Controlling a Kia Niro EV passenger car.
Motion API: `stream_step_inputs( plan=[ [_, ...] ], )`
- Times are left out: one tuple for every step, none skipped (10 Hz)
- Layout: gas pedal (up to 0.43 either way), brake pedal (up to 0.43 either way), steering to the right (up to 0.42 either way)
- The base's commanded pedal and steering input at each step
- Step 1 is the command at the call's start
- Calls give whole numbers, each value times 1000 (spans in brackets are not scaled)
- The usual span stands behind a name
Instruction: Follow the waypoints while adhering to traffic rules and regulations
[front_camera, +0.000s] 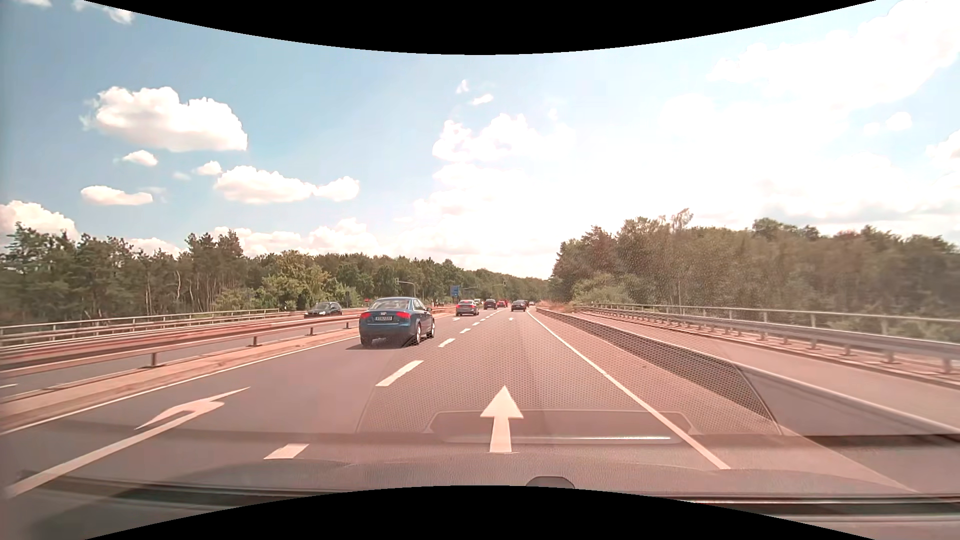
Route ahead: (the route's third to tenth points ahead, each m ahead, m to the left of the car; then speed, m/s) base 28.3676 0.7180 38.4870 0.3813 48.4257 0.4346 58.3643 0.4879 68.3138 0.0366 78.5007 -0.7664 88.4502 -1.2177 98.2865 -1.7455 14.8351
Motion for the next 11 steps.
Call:
stream_step_inputs(
  plan=[
    [0,0,-3],
    [0,0,-3],
    [0,0,-2],
    [0,0,-2],
    [0,0,-2],
    [0,0,-2],
    [0,0,-2],
    [0,0,-2],
    [0,0,-2],
    [0,0,-2],
    [0,0,-2]
  ],
)
